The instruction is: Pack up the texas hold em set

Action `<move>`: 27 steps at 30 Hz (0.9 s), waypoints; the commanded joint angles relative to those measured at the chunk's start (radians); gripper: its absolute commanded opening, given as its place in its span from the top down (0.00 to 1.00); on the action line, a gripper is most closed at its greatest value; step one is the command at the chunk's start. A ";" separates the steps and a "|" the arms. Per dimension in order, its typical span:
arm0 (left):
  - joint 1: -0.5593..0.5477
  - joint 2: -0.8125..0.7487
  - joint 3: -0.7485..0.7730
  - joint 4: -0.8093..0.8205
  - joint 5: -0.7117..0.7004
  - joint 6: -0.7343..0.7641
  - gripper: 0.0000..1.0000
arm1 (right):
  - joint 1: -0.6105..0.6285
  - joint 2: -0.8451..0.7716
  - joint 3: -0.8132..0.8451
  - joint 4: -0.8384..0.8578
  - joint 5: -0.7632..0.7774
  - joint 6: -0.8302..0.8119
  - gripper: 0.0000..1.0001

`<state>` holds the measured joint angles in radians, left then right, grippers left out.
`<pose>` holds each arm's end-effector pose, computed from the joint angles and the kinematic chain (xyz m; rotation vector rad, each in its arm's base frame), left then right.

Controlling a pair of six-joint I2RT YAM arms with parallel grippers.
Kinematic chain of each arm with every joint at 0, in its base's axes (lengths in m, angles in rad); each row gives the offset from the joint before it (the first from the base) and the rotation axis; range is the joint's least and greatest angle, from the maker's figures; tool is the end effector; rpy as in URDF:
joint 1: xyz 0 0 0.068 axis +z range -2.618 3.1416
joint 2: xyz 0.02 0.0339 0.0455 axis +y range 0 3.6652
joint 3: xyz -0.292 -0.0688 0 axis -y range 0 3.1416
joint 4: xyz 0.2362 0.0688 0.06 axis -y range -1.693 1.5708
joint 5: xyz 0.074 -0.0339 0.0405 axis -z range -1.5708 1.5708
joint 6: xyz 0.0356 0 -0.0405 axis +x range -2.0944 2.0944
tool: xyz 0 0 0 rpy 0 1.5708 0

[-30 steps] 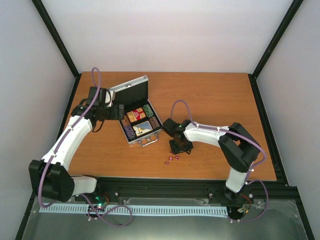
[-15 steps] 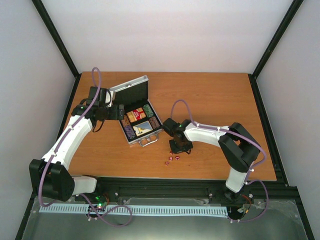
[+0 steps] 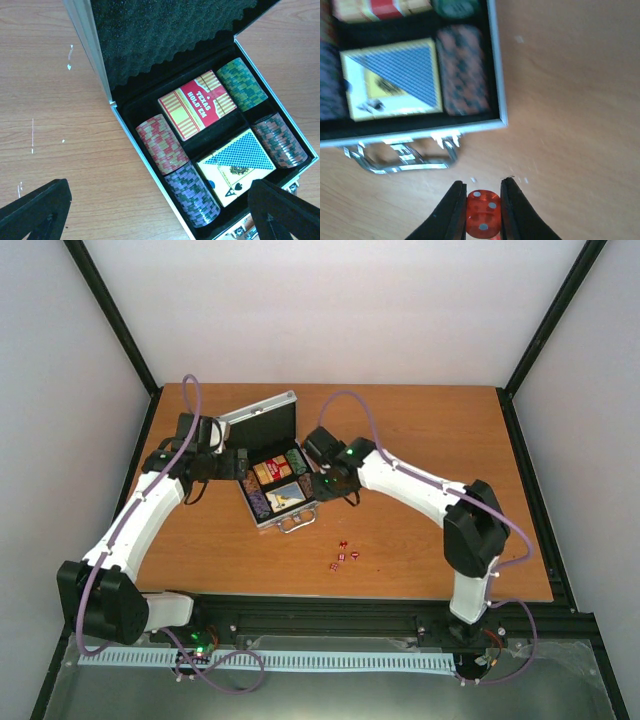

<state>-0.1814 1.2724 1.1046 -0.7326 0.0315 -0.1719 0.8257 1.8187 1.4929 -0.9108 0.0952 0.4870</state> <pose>0.2409 -0.0453 0.3264 0.0254 2.4802 -0.1903 0.2537 0.2700 0.2744 -0.4519 2.7772 0.1834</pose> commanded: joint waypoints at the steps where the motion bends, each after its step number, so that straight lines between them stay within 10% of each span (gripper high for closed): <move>1: 0.007 -0.026 0.017 0.005 0.001 -0.005 0.00 | -0.006 0.116 0.148 0.008 -0.013 -0.075 0.88; 27: 0.007 -0.014 0.038 0.001 0.022 0.016 0.00 | -0.014 0.596 0.659 0.105 -0.140 -0.096 0.90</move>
<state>-0.1814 1.2686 1.1046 -0.7326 0.0391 -0.1715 0.8135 2.3657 2.1136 -0.7940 -0.0639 0.3813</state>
